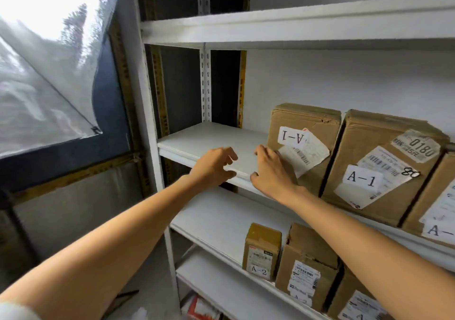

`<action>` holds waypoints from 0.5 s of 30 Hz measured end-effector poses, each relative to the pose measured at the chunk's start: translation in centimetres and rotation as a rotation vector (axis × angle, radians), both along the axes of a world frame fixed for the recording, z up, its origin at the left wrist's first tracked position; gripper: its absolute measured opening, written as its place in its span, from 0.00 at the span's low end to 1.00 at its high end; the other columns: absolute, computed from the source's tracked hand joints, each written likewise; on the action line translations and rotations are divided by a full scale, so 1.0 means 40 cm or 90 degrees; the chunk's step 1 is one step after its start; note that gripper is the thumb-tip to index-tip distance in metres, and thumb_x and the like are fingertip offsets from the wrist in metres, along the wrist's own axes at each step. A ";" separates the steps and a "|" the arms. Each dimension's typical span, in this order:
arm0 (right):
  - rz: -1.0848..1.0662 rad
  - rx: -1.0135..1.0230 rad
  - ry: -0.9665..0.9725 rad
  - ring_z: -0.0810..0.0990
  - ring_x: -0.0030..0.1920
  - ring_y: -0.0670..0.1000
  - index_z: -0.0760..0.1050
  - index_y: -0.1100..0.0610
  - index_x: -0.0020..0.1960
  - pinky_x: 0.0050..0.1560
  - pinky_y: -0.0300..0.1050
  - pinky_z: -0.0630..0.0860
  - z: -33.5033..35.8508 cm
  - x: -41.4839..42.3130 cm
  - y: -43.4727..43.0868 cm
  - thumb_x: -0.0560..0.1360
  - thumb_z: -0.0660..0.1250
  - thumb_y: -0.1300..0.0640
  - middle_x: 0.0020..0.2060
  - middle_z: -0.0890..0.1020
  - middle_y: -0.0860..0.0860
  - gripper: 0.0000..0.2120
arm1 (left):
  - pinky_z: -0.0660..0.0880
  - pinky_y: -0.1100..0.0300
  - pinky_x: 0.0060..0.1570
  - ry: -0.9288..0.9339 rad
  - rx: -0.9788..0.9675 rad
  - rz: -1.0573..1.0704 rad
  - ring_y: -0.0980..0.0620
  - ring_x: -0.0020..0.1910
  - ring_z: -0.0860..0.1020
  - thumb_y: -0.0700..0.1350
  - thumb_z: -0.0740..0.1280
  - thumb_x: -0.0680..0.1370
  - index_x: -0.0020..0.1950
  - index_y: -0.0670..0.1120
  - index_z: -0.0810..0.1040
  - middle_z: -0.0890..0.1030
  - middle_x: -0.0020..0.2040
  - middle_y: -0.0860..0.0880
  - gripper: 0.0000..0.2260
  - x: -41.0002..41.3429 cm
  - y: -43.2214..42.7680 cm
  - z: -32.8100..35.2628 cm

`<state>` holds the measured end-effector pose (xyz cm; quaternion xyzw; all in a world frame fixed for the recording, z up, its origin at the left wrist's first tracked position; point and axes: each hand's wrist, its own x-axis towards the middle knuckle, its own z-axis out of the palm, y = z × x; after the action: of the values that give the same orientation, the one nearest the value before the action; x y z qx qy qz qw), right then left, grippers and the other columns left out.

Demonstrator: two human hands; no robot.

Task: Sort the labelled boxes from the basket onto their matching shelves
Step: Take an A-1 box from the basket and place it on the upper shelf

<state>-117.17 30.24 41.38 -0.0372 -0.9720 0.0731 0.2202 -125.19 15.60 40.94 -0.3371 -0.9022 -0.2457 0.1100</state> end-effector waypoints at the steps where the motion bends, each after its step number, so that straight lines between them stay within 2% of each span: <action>1: 0.025 -0.001 -0.010 0.73 0.58 0.57 0.65 0.59 0.63 0.53 0.48 0.73 -0.002 -0.011 -0.006 0.73 0.67 0.58 0.60 0.72 0.56 0.20 | 0.77 0.60 0.50 -0.007 -0.016 0.028 0.51 0.52 0.79 0.44 0.74 0.73 0.60 0.47 0.76 0.81 0.55 0.47 0.17 0.006 -0.028 -0.004; 3: 0.078 -0.001 -0.030 0.73 0.59 0.56 0.66 0.59 0.63 0.52 0.46 0.71 -0.009 -0.031 -0.026 0.72 0.69 0.57 0.59 0.72 0.56 0.22 | 0.78 0.59 0.50 -0.028 -0.026 0.085 0.51 0.51 0.80 0.44 0.73 0.73 0.60 0.47 0.77 0.81 0.55 0.48 0.16 0.027 -0.079 -0.015; 7: 0.187 -0.001 -0.050 0.74 0.55 0.55 0.66 0.58 0.62 0.43 0.44 0.70 -0.031 -0.034 -0.074 0.73 0.69 0.56 0.57 0.73 0.55 0.20 | 0.79 0.59 0.50 -0.061 -0.036 0.210 0.51 0.53 0.80 0.45 0.73 0.74 0.61 0.47 0.76 0.81 0.56 0.48 0.17 0.100 -0.157 -0.042; 10: 0.281 -0.011 -0.068 0.76 0.54 0.55 0.68 0.57 0.61 0.49 0.49 0.77 -0.058 -0.006 -0.118 0.72 0.68 0.58 0.55 0.75 0.55 0.19 | 0.77 0.60 0.46 -0.104 -0.038 0.306 0.53 0.49 0.79 0.46 0.73 0.73 0.59 0.49 0.76 0.81 0.55 0.49 0.15 0.182 -0.202 -0.079; 13: 0.379 0.001 -0.115 0.76 0.56 0.56 0.69 0.57 0.60 0.53 0.54 0.77 -0.093 0.034 -0.183 0.71 0.69 0.57 0.55 0.75 0.54 0.20 | 0.75 0.62 0.43 -0.135 -0.034 0.396 0.55 0.47 0.78 0.47 0.73 0.74 0.58 0.51 0.76 0.80 0.54 0.51 0.14 0.292 -0.254 -0.121; 15: 0.457 0.015 -0.133 0.76 0.57 0.56 0.69 0.57 0.60 0.53 0.53 0.77 -0.112 0.070 -0.240 0.71 0.69 0.56 0.56 0.75 0.54 0.20 | 0.77 0.60 0.46 -0.153 -0.018 0.457 0.54 0.48 0.78 0.48 0.72 0.74 0.58 0.50 0.76 0.80 0.53 0.51 0.14 0.378 -0.298 -0.143</action>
<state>-114.38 20.66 36.88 0.3012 -0.9412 0.1301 0.0805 -110.06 3.68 35.24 0.0304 -0.9727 -0.2166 0.0778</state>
